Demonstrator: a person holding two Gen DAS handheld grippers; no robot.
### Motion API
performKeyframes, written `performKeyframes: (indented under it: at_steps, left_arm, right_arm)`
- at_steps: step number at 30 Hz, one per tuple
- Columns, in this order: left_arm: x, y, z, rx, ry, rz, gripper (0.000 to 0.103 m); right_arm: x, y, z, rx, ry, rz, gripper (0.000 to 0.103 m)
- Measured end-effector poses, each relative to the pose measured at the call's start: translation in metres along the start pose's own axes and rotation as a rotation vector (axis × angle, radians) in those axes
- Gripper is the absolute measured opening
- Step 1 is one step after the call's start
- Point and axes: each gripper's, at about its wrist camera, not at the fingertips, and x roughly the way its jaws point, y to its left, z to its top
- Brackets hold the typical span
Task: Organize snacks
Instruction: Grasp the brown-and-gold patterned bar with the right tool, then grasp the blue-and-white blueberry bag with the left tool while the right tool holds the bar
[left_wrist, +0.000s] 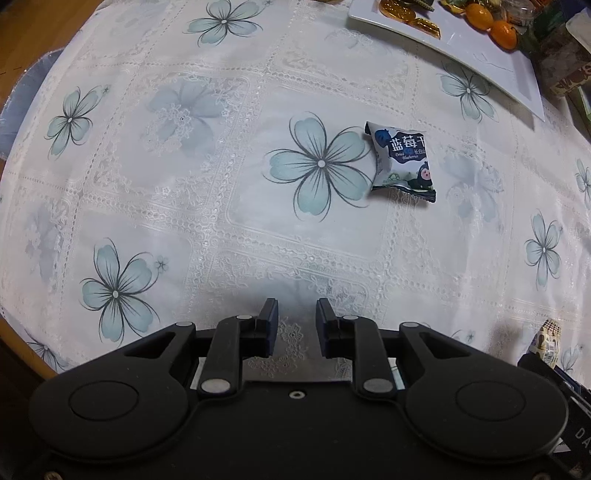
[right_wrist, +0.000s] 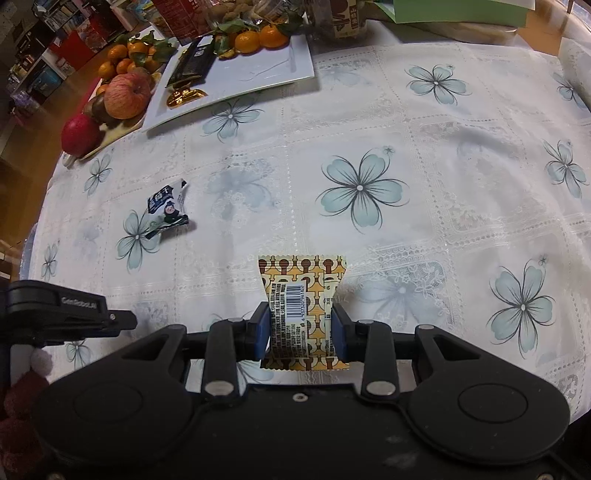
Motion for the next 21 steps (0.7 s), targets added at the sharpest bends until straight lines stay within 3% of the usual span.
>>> performKeyframes:
  at_steps: [5,21]
  left_arm:
    - [0.008,-0.003,-0.001,-0.001,0.009,0.030,0.031]
    - [0.017,-0.016,-0.009,0.026,-0.008,0.048,0.035]
  right_arm:
    - [0.010,-0.005,-0.004,-0.002,0.025,-0.025,0.036]
    - [0.014,-0.016,-0.002,0.034,0.103,0.044,0.036]
